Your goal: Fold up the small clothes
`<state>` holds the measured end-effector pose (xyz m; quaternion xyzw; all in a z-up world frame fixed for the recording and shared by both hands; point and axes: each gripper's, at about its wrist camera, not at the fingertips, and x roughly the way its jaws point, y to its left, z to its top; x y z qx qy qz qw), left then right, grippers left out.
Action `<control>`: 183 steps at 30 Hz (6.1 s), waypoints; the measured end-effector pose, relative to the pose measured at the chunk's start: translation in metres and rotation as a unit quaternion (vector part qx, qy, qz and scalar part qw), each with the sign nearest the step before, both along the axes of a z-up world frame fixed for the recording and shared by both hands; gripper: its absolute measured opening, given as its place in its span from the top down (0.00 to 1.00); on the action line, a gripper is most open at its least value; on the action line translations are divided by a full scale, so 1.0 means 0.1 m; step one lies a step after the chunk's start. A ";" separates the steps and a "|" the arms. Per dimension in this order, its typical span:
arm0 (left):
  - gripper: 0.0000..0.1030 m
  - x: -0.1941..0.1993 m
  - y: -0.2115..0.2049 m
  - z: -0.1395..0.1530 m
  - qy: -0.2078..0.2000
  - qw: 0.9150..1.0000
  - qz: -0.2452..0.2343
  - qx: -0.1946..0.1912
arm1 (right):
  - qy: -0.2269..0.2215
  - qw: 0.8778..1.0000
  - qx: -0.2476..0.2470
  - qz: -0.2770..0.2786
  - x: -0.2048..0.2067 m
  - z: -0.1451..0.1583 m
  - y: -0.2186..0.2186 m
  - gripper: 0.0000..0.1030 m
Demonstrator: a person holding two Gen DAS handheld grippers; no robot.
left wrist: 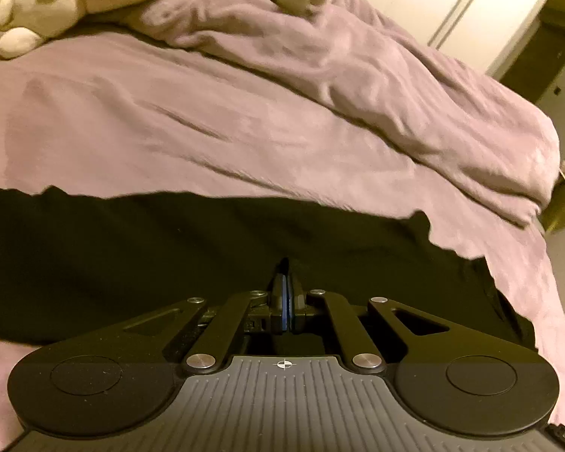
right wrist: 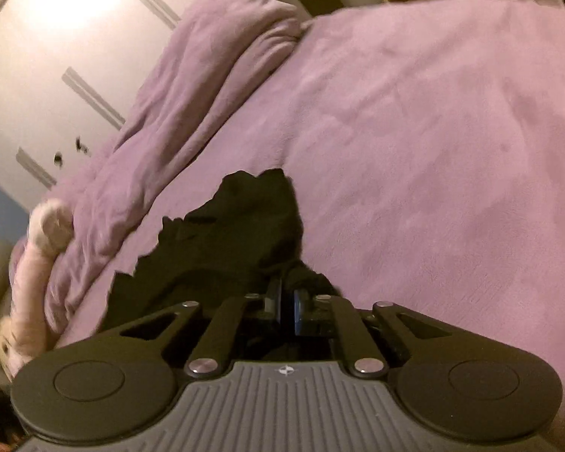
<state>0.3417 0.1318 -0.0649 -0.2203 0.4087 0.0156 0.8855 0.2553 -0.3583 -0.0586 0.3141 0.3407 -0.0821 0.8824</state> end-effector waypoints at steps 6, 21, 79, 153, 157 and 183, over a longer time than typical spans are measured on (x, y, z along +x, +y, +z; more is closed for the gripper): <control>0.97 0.00 -0.14 -0.14 0.029 0.999 -0.024 0.001 | 0.008 0.990 -0.133 0.034 -0.06 0.04 0.19 0.99; 0.86 -0.10 -0.16 -0.22 0.041 0.998 -0.044 0.027 | 0.037 0.989 -0.124 0.066 -0.31 0.34 0.18 0.79; 0.61 -2.00 3.24 -0.68 -0.092 0.854 0.428 -0.281 | 0.062 0.943 -0.237 0.225 -0.58 0.35 1.61 0.75; 0.42 -0.60 0.09 -0.22 0.033 0.999 -0.015 0.037 | 0.033 0.977 -0.148 0.153 0.27 0.28 1.04 0.66; 0.41 -0.58 0.01 -0.22 0.037 0.998 -0.023 0.051 | 0.032 0.982 -0.093 0.160 0.42 0.17 0.96 0.60; 0.38 -0.56 -0.05 -0.22 0.034 0.997 -0.023 0.060 | 0.063 0.976 0.189 0.091 0.39 -0.15 0.53 0.73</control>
